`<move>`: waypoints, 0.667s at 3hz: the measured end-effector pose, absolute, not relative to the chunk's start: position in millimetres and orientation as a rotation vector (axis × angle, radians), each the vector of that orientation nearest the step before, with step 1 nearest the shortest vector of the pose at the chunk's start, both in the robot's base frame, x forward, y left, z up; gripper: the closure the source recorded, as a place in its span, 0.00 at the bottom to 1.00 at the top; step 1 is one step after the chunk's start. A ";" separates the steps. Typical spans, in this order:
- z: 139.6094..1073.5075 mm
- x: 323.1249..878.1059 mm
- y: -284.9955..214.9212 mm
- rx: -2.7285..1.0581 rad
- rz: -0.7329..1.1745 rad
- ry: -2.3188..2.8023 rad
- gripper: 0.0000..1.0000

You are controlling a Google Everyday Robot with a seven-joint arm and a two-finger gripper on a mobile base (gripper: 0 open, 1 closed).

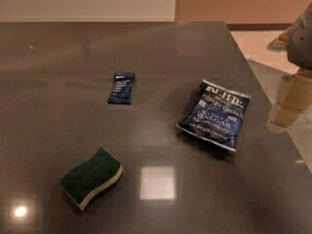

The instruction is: Move sponge near rxbar blueberry

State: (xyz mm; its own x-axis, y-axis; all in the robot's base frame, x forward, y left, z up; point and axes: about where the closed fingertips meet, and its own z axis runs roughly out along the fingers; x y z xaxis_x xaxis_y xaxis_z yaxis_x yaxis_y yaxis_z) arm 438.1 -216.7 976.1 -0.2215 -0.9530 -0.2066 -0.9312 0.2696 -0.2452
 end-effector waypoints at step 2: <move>981.8 441.1 -197.2 -1.793 -0.062 2.167 0.00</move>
Offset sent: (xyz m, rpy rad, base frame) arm 0.0051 0.0428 0.0076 0.0360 0.0345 0.1632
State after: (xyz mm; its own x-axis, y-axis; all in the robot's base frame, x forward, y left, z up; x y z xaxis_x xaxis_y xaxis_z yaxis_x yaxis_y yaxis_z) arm 441.1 -197.2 981.8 -0.1557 -0.9627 -0.2213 -0.9486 0.2082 -0.2385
